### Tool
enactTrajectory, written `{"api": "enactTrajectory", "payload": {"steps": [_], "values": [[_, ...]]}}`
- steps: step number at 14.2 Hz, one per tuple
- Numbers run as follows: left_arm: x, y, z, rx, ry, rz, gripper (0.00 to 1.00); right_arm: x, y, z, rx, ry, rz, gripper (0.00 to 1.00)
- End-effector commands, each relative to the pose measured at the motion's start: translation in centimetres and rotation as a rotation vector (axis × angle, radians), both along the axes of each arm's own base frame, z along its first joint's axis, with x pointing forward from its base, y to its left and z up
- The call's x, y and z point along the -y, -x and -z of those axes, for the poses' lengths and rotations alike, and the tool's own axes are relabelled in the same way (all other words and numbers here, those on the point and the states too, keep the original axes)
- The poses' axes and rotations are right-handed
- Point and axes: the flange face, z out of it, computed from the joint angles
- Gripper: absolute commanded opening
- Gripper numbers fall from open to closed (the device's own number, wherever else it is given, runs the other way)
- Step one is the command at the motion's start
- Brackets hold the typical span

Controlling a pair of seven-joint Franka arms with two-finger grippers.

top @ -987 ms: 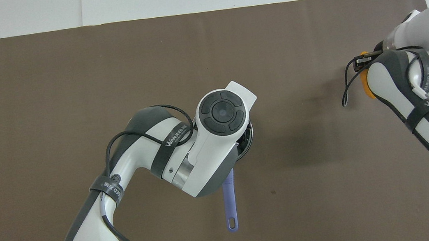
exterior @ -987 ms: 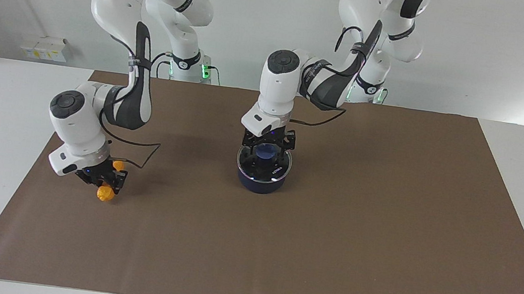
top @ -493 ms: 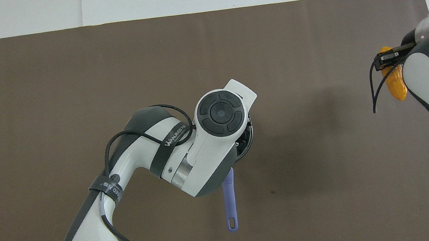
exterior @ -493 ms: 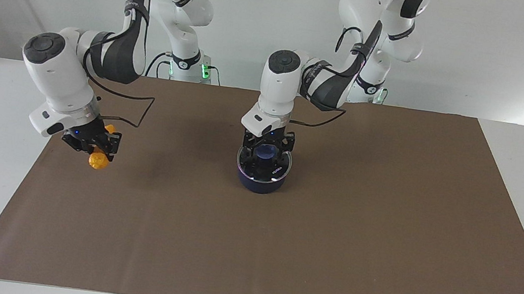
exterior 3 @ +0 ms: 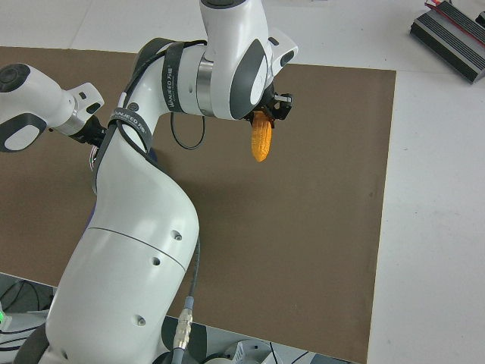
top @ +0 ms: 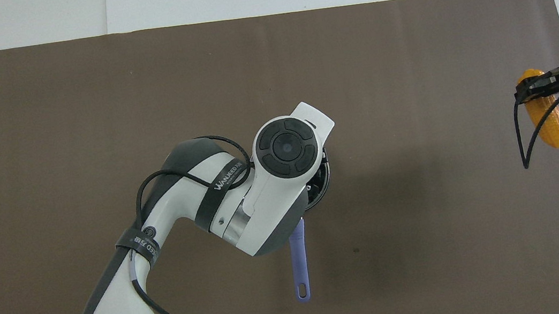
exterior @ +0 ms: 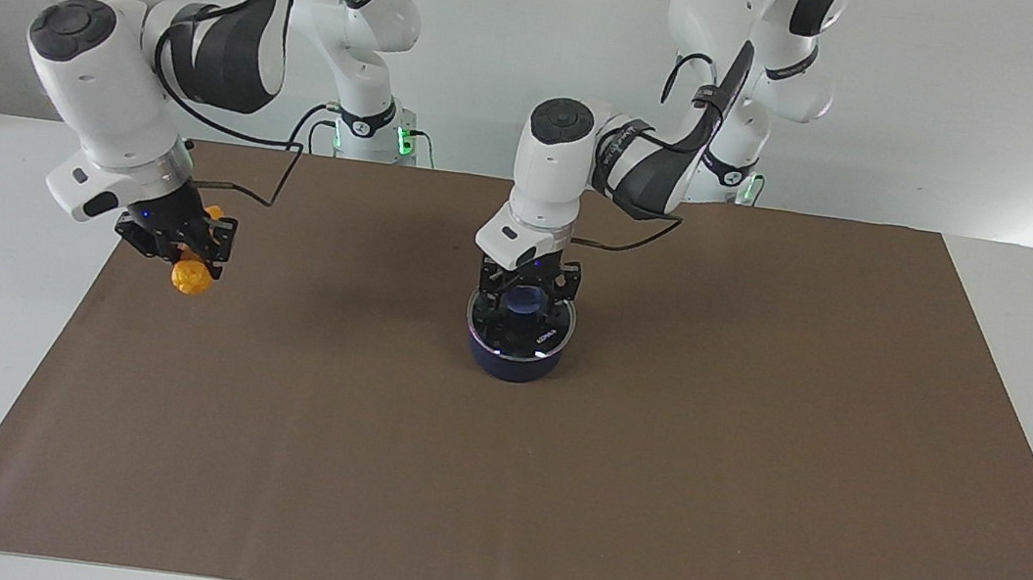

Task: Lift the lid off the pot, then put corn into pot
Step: 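Grasp the lid knob with the left gripper while the right gripper grasps the corn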

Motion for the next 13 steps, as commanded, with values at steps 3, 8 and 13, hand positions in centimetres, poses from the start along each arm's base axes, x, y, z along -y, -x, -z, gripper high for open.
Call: {"api": "enactTrajectory", "payload": {"steps": [3,8,13], "values": [[-0.1,0.3,0.2,0.014,-0.017,-0.007,0.66,-0.2,1.3,-0.9,-0.020,0.011,-0.023,0.00],[-0.3,0.2,0.3,0.009,-0.022,-0.010,0.50,-0.4,1.3,-1.1,-0.016,0.011,-0.027,0.00],[-0.3,0.0,-0.6,0.017,-0.014,-0.013,0.02,-0.7,1.3,-2.4,-0.009,0.011,-0.032,0.00]]}}
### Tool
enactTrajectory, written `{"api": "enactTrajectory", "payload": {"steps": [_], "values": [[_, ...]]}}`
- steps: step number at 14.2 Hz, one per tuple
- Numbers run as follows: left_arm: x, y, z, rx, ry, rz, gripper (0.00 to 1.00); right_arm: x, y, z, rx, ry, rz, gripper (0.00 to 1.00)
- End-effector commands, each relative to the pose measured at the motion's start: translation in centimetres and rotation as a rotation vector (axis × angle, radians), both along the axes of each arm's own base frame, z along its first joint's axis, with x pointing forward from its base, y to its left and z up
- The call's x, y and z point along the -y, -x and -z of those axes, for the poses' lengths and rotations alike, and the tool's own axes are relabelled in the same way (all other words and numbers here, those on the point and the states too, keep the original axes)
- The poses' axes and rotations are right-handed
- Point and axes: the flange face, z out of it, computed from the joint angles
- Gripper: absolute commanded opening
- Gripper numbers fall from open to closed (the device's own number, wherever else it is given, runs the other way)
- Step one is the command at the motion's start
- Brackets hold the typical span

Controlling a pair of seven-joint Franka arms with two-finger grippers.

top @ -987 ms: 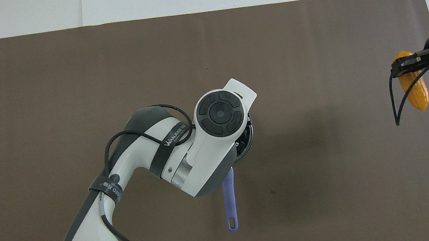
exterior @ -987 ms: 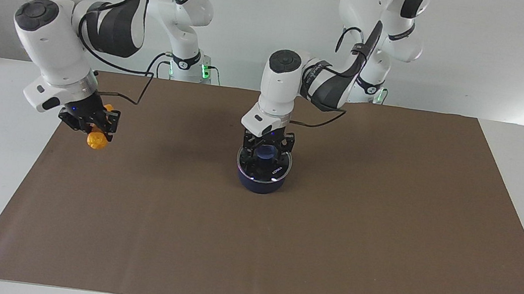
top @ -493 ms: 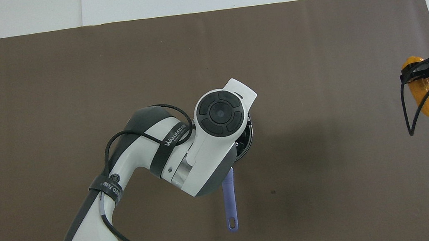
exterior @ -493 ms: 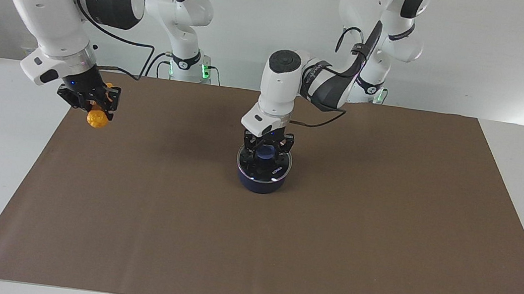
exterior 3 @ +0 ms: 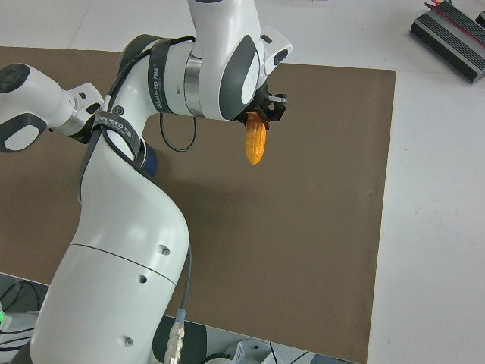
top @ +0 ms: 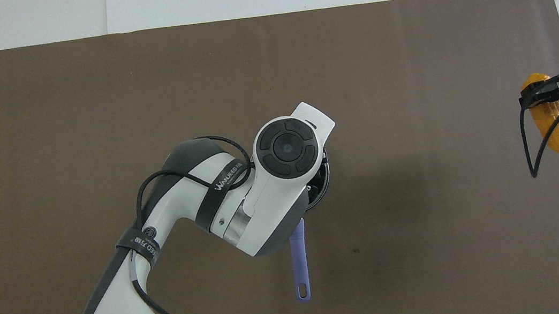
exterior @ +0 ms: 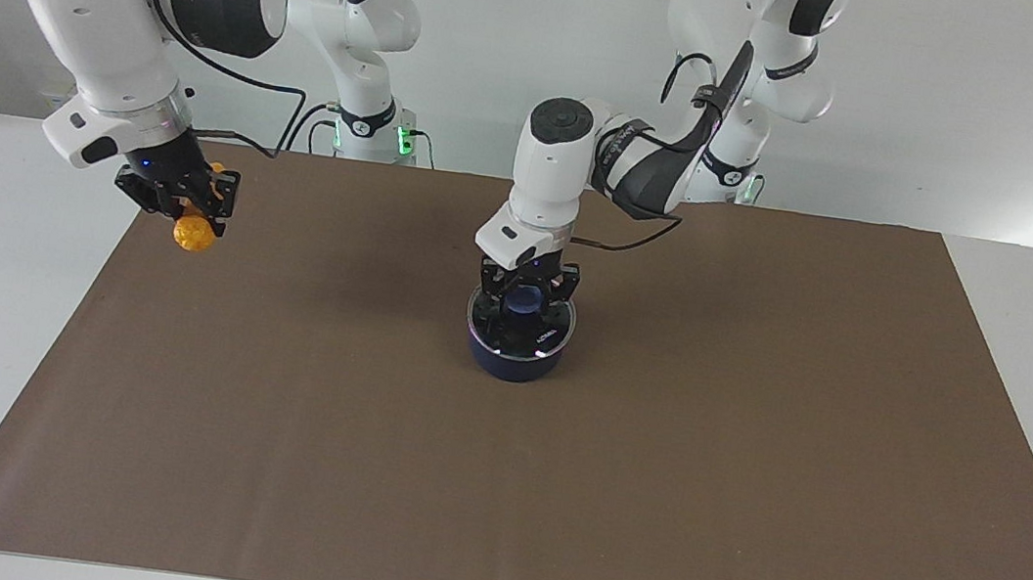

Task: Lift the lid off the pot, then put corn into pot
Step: 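Grasp the lid knob with the left gripper while the right gripper grasps the corn, then lift the glass lid off the pot with the left gripper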

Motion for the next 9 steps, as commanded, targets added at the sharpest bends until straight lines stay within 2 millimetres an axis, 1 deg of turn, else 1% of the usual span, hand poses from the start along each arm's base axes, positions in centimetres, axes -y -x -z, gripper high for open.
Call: {"api": "enactTrajectory", "payload": {"steps": [1,2,3,5,6,7,8,9], "values": [[-0.4,0.2,-0.9,0.011,-0.020,-0.011,0.00,-0.1,0.6,-1.1,-0.013,0.012,-0.023,0.00],[-0.7,0.1,-1.6,0.008,-0.023,-0.015,0.00,-0.2,0.6,-1.2,-0.013,0.011,-0.024,0.00],[-0.8,0.1,-3.0,0.008,-0.015,-0.019,0.00,-0.2,0.7,-1.2,-0.013,0.011,-0.024,0.00],[-1.5,-0.3,-4.5,0.014,-0.012,-0.032,0.00,-1.0,0.8,-1.4,-0.011,0.010,-0.031,0.00],[-1.7,-0.3,-5.3,0.021,-0.008,-0.033,0.00,-1.0,0.8,-1.4,-0.011,0.010,-0.028,0.00],[-2.3,-0.4,-6.4,0.028,-0.003,-0.039,0.00,-1.0,0.7,-1.4,-0.009,0.010,-0.030,0.00],[-3.6,-1.0,-7.4,0.032,-0.001,-0.053,0.00,-1.1,0.8,-1.4,-0.011,0.012,-0.030,0.00],[-5.5,-1.8,-8.7,0.033,0.000,-0.080,0.00,-1.8,0.7,-1.3,-0.011,0.012,-0.041,0.00]]}}
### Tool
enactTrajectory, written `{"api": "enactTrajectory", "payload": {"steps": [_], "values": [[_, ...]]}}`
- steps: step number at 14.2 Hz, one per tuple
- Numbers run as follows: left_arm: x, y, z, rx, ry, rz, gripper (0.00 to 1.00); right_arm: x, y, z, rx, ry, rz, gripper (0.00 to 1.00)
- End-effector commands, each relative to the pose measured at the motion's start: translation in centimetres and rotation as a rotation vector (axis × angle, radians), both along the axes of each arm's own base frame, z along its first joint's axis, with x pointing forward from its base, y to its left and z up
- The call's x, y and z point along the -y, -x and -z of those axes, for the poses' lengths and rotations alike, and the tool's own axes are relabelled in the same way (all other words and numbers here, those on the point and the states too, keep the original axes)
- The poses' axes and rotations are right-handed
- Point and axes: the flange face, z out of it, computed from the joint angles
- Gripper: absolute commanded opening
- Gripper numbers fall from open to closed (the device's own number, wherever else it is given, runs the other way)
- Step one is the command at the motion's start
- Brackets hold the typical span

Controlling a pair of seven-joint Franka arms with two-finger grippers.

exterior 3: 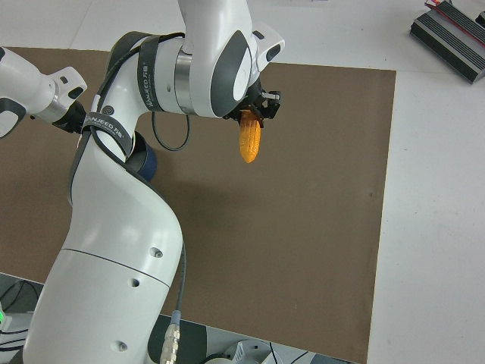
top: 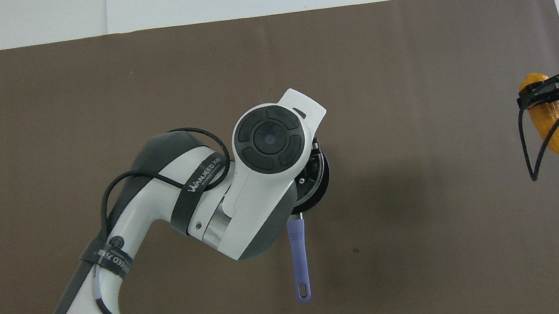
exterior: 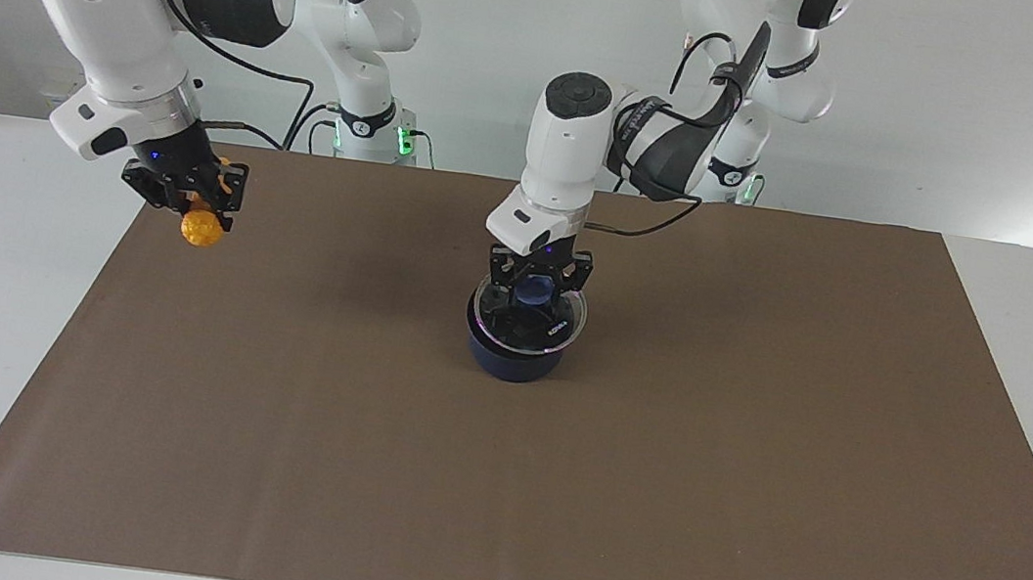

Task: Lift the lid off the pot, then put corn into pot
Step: 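Lift the glass lid off the pot with the left gripper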

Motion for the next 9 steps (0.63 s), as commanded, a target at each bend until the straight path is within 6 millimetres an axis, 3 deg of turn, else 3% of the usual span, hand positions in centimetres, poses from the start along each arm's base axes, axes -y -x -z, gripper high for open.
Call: {"api": "enactTrajectory", "payload": {"steps": [1,3,6,8,9], "values": [[-4.4,-1.1,-3.9,0.005,-0.012,-0.055,0.00,-1.4,0.6,-0.4,-0.013,0.013,-0.014,0.00],[-9.0,-2.7,-5.8,-0.004,-0.023,-0.036,0.00,-4.3,1.0,-0.3,-0.020,0.015,0.014,0.00],[-13.4,-4.4,-6.5,-0.026,-0.045,-0.013,0.00,-8.6,1.3,-0.1,-0.023,0.017,-0.005,0.00],[-15.7,-5.6,-6.8,-0.025,-0.046,-0.037,0.00,-13.0,1.0,1.4,-0.029,0.020,0.022,0.00],[-18.0,-6.6,-6.8,-0.027,-0.046,-0.071,0.00,-15.9,0.7,2.6,-0.030,0.020,0.045,0.00]]}}
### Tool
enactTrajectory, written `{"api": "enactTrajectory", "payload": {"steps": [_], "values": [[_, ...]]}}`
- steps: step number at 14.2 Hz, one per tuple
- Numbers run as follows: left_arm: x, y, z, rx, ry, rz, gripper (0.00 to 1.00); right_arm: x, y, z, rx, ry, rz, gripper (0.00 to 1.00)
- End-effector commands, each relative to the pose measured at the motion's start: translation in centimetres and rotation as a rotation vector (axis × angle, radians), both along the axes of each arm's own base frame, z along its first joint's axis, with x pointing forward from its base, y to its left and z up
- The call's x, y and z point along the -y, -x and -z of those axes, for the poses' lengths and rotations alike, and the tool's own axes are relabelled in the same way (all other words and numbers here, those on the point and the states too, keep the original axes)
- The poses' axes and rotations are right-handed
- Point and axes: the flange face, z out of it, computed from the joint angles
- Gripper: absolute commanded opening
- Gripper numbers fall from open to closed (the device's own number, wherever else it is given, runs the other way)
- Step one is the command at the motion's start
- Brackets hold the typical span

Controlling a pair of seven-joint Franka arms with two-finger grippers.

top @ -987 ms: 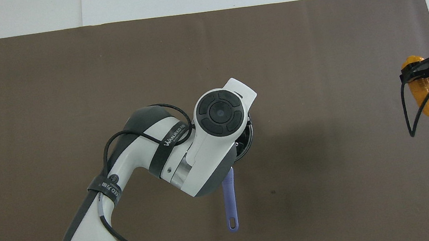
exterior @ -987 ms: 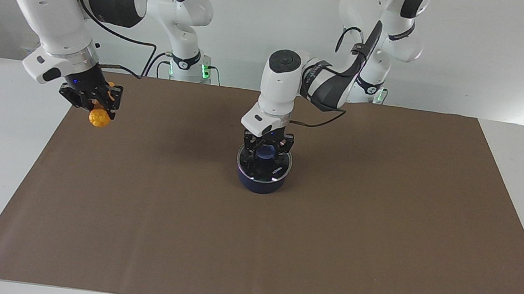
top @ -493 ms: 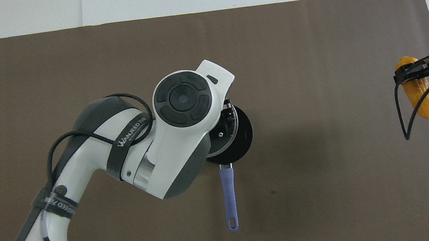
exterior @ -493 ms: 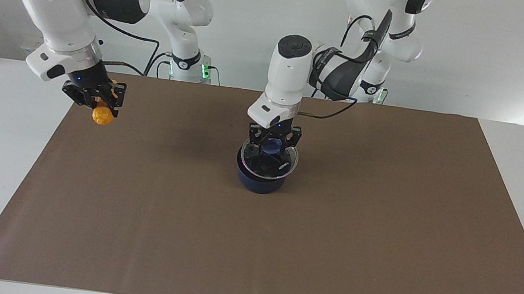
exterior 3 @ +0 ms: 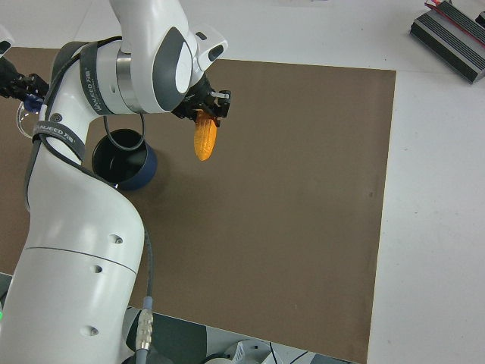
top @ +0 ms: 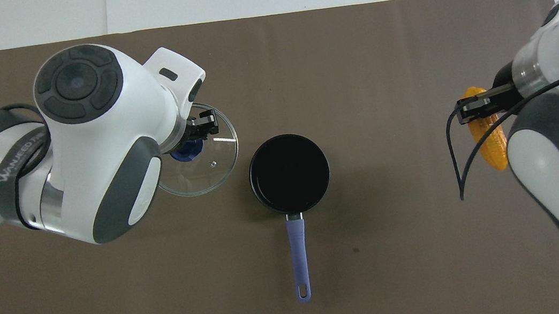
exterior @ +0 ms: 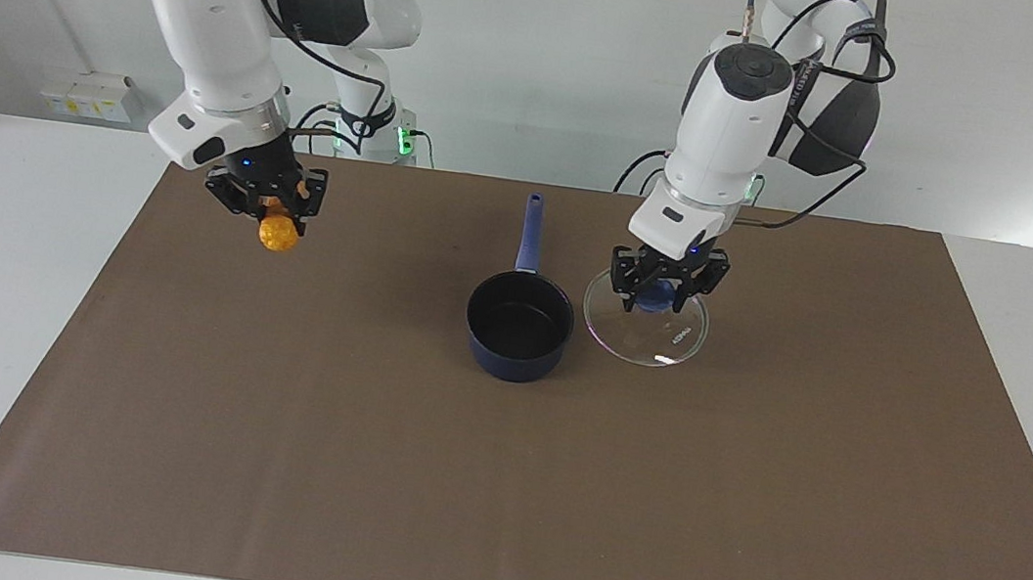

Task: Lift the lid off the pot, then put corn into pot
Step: 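Lift the glass lid off the pot with the left gripper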

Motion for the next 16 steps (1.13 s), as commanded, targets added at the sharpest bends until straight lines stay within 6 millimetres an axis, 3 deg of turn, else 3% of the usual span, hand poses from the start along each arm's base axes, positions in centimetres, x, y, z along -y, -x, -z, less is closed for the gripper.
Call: {"api": "enactTrajectory", "payload": {"steps": [1,4,7,8,10,11,14,16], "values": [[-4.5,-1.2,-1.2,0.002,-0.007,-0.019,0.00,-6.3,-0.1,2.7,0.000,0.016,0.070,0.00],[-10.8,-3.1,-1.1,-0.016,0.014,0.057,0.00,-15.2,0.5,5.8,0.014,-0.005,0.138,0.00],[-15.5,-4.0,-0.4,-0.030,0.007,0.058,0.00,-19.5,0.5,8.7,0.029,-0.014,0.177,0.00],[-18.6,-4.4,0.0,-0.037,0.010,0.064,0.00,-21.2,0.0,9.6,0.033,-0.020,0.198,0.00],[-22.8,-3.7,0.9,-0.052,0.009,0.145,0.00,-24.7,0.1,11.6,0.022,-0.015,0.211,0.00],[-25.4,-3.3,1.7,-0.067,0.016,0.156,0.00,-25.6,0.2,12.3,0.025,-0.031,0.211,0.00],[-29.1,-2.2,3.9,-0.087,0.023,0.174,0.00,-28.1,0.7,15.3,0.022,-0.047,0.189,0.00],[-30.0,-1.4,5.5,-0.086,0.024,0.159,0.00,-28.4,0.5,16.5,0.033,-0.055,0.193,0.00]]}}
